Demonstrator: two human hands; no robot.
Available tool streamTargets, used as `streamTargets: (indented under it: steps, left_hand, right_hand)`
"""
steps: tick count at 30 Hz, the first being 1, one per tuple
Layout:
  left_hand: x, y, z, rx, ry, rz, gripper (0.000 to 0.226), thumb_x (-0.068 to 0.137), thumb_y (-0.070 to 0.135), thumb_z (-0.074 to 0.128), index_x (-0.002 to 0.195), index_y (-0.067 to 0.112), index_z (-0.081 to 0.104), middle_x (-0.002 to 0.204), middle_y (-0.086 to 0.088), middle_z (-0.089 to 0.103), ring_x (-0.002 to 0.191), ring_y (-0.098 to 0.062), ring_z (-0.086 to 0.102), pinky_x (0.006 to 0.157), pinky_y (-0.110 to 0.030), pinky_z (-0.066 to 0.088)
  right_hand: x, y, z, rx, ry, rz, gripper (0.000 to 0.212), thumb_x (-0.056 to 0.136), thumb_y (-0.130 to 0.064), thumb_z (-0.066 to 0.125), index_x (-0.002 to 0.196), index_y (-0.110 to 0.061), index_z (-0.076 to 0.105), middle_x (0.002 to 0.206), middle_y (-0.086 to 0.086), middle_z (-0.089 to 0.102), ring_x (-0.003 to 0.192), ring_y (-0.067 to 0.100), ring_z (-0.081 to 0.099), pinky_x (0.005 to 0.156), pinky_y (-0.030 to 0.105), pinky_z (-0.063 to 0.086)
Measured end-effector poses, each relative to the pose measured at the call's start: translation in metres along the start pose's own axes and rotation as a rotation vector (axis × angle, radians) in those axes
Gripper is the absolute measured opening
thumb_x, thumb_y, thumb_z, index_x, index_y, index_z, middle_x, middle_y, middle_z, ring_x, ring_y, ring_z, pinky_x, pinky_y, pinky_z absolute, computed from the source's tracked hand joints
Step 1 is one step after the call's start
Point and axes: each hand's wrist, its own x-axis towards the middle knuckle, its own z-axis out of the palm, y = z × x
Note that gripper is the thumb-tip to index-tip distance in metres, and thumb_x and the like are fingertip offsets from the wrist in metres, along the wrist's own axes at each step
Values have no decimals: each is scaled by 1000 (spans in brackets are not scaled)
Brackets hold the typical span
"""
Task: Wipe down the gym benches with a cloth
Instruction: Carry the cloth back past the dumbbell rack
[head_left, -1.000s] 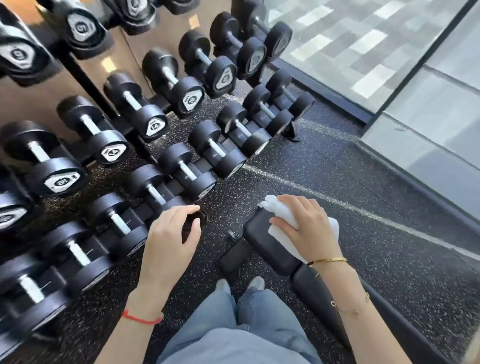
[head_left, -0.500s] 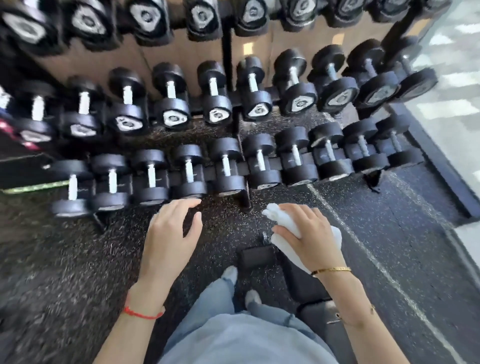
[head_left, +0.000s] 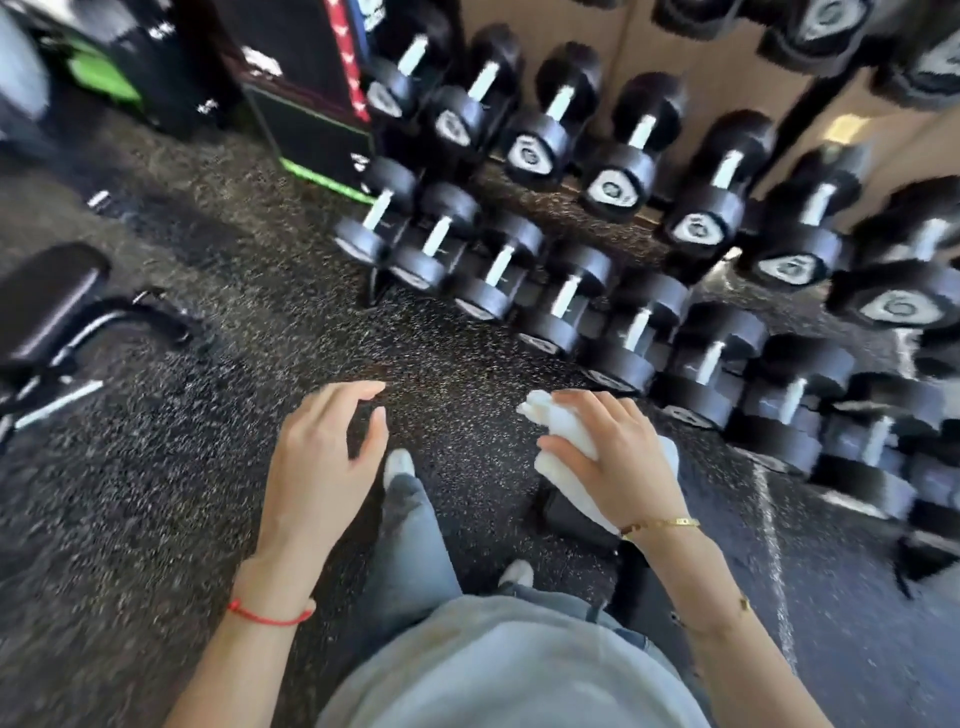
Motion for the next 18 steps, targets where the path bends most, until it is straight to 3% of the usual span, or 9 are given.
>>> streamTargets:
  steps: [8,14,18]
  left_hand:
    - [64,-101,-64,74,131,-192,24,95,18,58,118,14,65,116,0,68,109,-21,63,97,-40,49]
    - [124,-189,-121,120,172,-252,23,94,19,58,116,13,66,115,3,68,107,-14,59,96,-20,38]
    - [165,-240,-148,123,173,-288,26,95,21,57,118,14,66,115,3,68,107,-14,59,97,-31,45]
  right_hand:
    - [136,-90,53,-10,-87,-193,52,88,-58,51,125,-23,60,112,-1,65,96,25,54,87,42,45]
    - [244,-184,107,-1,-118,-288,45,90,-49,62,127,-24,59,117,0,65,102,28,55,88,44,45]
    - [299,-232,138,49,-143,-315,47,91,-57,52,126,-26,57,116,-1,65,98,26,53,85,46,48]
